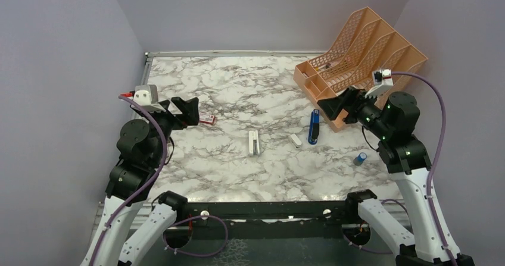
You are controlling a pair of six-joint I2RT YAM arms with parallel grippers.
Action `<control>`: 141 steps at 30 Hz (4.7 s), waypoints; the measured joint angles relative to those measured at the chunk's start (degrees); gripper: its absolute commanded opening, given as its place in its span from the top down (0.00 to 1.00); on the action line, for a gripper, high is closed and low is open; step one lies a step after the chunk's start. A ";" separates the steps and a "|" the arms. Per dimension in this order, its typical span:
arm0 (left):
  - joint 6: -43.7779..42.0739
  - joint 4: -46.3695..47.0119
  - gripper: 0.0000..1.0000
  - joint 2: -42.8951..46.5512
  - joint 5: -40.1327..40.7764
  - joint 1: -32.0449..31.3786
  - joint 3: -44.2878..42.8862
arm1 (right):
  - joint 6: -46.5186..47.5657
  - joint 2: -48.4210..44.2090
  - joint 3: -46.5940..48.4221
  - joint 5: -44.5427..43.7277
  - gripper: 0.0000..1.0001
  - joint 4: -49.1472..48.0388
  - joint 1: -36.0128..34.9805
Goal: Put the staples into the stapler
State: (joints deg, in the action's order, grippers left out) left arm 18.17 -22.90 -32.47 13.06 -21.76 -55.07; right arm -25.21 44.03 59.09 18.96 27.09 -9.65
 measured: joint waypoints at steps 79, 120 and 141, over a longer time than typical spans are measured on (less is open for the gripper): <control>19.43 8.17 0.33 -49.86 -17.38 24.63 3.61 | 28.74 78.93 29.49 -11.39 0.21 -28.50 -42.69; 21.07 20.50 0.28 -72.02 -44.17 15.98 -3.72 | 55.39 77.15 22.69 3.15 0.46 -20.28 -29.62; 20.98 28.33 0.58 -79.19 -50.62 11.98 -5.27 | 56.33 77.18 22.34 4.33 0.57 -21.00 -29.33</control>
State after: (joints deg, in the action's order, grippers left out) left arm 39.16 5.43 -111.66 -37.56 -9.78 -60.34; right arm 31.11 121.21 81.43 23.29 6.09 -38.98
